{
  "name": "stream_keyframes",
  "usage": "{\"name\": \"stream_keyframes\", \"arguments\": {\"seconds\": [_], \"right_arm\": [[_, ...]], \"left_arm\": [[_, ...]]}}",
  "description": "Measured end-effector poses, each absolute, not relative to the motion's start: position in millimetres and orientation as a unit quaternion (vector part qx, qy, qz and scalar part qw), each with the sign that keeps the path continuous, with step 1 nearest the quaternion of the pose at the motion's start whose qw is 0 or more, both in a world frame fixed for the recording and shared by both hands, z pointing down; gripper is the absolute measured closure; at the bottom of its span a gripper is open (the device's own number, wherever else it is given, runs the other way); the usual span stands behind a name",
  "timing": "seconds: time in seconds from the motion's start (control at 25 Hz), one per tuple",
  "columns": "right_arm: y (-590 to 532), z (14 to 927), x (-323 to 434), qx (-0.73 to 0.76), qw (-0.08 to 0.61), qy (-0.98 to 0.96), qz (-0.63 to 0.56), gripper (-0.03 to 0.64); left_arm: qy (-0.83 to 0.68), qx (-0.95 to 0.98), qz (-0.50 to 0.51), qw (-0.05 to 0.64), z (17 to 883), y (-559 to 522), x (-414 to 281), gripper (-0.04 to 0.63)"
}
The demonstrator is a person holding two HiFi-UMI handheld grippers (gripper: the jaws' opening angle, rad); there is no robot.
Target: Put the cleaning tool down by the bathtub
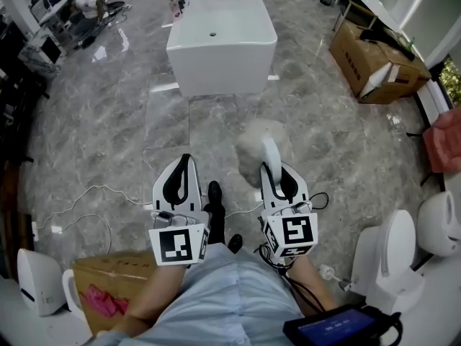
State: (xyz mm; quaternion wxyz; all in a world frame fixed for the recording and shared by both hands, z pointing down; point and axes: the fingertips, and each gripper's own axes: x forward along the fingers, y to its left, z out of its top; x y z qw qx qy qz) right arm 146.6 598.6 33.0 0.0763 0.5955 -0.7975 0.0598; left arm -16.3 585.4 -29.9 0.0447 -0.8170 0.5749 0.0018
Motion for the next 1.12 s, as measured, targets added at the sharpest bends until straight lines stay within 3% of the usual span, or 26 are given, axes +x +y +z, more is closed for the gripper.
{"name": "stream_keyframes", "arguments": {"seconds": [0.52, 1.12], "right_arm": [[433, 73, 118, 0.581, 0.113, -0.8, 0.095, 0.522], [282, 11, 109, 0.609, 0.083, -0.787, 0.054, 0.522]], "left_arm": [[0.586, -0.81, -0.021, -0.007, 14, 420, -59, 0.578], [0.572, -0.82, 0.013, 0.024, -33, 262, -84, 0.58]]}}
